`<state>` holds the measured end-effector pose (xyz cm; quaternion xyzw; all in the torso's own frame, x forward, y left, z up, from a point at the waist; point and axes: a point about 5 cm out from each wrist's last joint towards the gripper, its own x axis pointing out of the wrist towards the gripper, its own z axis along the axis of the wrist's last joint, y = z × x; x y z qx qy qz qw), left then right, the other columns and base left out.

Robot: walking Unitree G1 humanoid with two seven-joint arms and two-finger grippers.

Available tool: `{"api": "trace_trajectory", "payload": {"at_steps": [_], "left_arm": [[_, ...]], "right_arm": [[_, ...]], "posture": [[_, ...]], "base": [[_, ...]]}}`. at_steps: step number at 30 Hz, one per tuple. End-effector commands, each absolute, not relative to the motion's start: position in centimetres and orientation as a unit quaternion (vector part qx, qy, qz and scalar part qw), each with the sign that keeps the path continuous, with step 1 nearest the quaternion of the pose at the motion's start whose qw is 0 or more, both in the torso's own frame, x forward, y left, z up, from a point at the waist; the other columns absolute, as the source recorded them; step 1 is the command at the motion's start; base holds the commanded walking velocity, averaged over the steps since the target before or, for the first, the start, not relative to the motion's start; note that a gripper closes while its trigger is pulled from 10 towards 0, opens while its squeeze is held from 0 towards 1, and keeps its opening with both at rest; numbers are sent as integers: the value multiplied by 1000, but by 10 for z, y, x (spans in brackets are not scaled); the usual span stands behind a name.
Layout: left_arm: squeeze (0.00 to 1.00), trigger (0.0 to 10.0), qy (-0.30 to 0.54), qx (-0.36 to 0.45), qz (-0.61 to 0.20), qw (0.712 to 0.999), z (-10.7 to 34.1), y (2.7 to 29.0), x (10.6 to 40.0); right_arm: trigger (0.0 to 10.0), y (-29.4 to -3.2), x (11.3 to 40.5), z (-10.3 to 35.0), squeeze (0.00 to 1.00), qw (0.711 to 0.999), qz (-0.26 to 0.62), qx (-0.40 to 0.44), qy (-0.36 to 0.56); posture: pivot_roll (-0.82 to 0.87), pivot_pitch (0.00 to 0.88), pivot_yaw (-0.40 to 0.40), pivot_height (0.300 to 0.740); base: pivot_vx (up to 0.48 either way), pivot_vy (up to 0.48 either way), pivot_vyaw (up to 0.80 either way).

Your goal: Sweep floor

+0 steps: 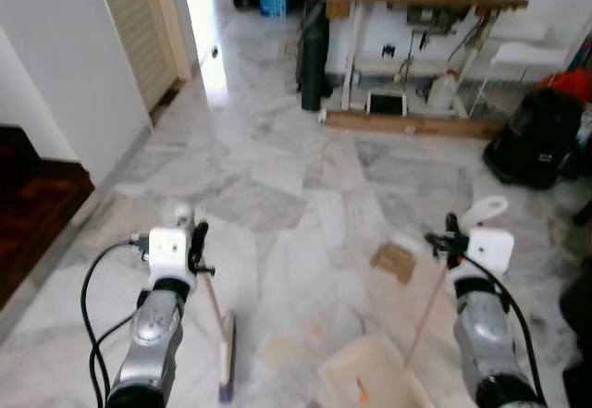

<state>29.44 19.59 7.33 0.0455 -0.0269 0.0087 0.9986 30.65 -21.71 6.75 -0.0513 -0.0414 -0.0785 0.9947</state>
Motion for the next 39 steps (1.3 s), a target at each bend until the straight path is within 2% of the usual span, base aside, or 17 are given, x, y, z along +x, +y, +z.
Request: {"api": "trace_trajectory", "payload": {"at_steps": [1, 27, 35, 39], "left_arm": [[0, 10000, -56, 51, 12, 997, 85, 195, 299], [0, 10000, -53, 47, 13, 997, 83, 193, 298], [0, 10000, -58, 40, 9, 998, 84, 191, 298], [0, 10000, -59, 39, 8, 997, 84, 190, 298]], "right_arm": [[10000, -224, 308, 76, 0, 993, -90, -51, -61], [10000, -225, 306, 74, 0, 993, -94, -47, -57], [10000, -226, 307, 74, 0, 993, -97, -45, -53], [10000, -226, 306, 72, 0, 993, -98, -43, -48]], "posture": [[19, 0, 8, 740], [8, 0, 8, 740], [2, 0, 9, 740], [2, 0, 9, 740]], "base": [[300, 0, 0], [301, 0, 0], [0, 0, 0], [0, 0, -788]]}}
